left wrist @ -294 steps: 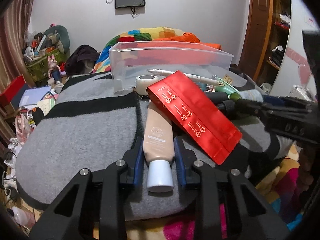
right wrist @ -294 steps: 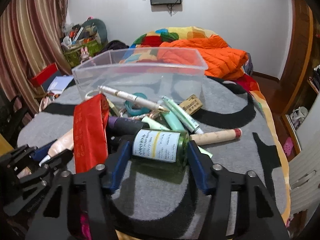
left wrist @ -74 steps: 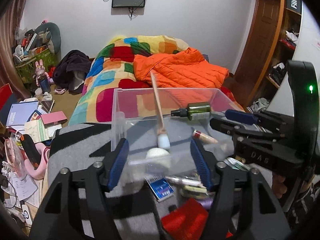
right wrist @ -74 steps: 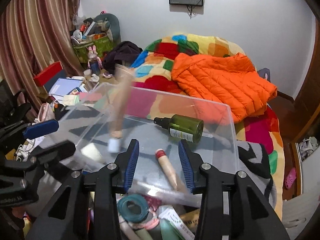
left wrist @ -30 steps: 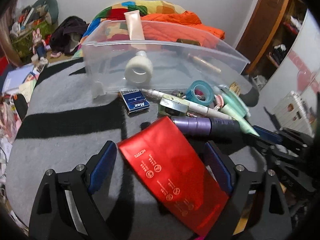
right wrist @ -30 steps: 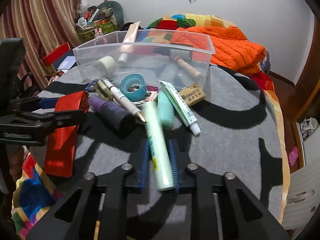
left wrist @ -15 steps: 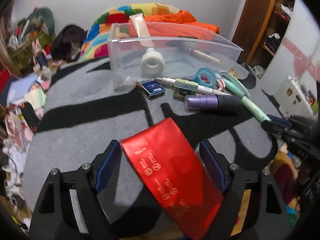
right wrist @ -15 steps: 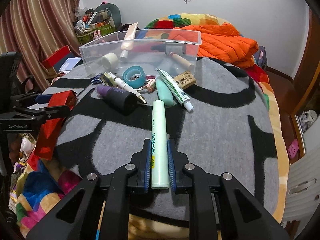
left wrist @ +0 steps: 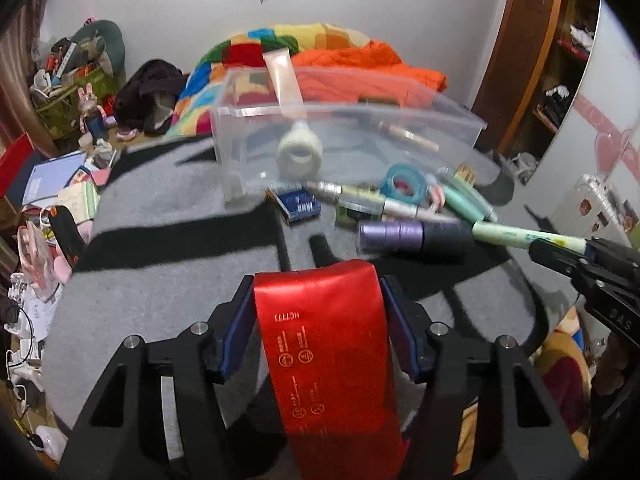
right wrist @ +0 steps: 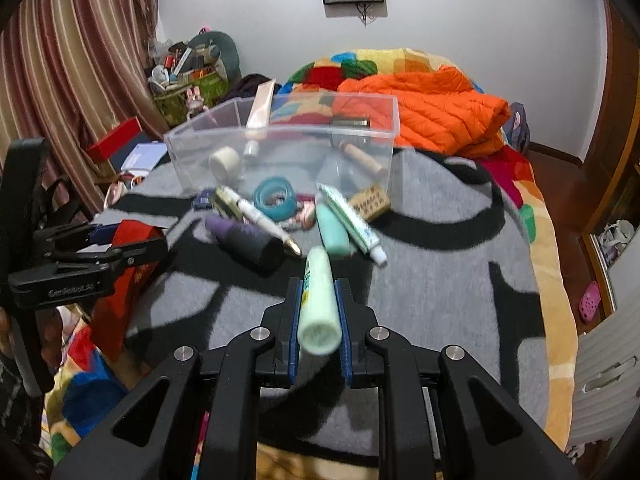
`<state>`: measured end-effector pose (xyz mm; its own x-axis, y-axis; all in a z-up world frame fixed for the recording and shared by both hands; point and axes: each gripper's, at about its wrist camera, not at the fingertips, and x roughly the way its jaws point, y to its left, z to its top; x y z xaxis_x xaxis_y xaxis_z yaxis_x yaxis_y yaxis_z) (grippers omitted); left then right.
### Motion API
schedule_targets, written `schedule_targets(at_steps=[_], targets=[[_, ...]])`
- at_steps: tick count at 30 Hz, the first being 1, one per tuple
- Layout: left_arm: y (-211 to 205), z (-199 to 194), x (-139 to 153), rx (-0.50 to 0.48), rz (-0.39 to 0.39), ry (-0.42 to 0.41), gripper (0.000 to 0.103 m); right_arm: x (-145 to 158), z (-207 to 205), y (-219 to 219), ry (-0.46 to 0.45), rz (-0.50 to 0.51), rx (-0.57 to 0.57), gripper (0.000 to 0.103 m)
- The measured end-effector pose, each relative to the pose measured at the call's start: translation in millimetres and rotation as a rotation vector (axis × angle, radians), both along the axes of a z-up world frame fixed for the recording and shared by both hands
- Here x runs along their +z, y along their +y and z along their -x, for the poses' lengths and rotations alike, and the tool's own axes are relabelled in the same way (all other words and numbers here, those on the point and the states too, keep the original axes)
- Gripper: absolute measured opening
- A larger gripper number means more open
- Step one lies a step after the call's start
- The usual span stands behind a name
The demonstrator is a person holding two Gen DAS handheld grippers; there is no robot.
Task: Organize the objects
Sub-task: 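Grasp the red packet with the left tool while the right tool grasps the pale green tube, then lift the red packet and pale green tube over the bin and release both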
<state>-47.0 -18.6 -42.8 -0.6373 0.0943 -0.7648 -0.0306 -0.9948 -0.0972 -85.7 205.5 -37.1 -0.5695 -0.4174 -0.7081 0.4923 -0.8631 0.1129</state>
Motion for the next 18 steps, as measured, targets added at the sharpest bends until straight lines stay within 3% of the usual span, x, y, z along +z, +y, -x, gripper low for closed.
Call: schedule_targets(at_steps=[9,18], targets=[[-16.4,6.8,49.2,0.031,-0.057,0.125,0.058,30.9,12.3,-9.3,0.08,0.049,-0.002,0.014],[-24.2,22.1,100.2,0.068,-0.036,0.269,0.058,56.8,34.8,-18.3,0.153,0.059,-0.014,0.014]])
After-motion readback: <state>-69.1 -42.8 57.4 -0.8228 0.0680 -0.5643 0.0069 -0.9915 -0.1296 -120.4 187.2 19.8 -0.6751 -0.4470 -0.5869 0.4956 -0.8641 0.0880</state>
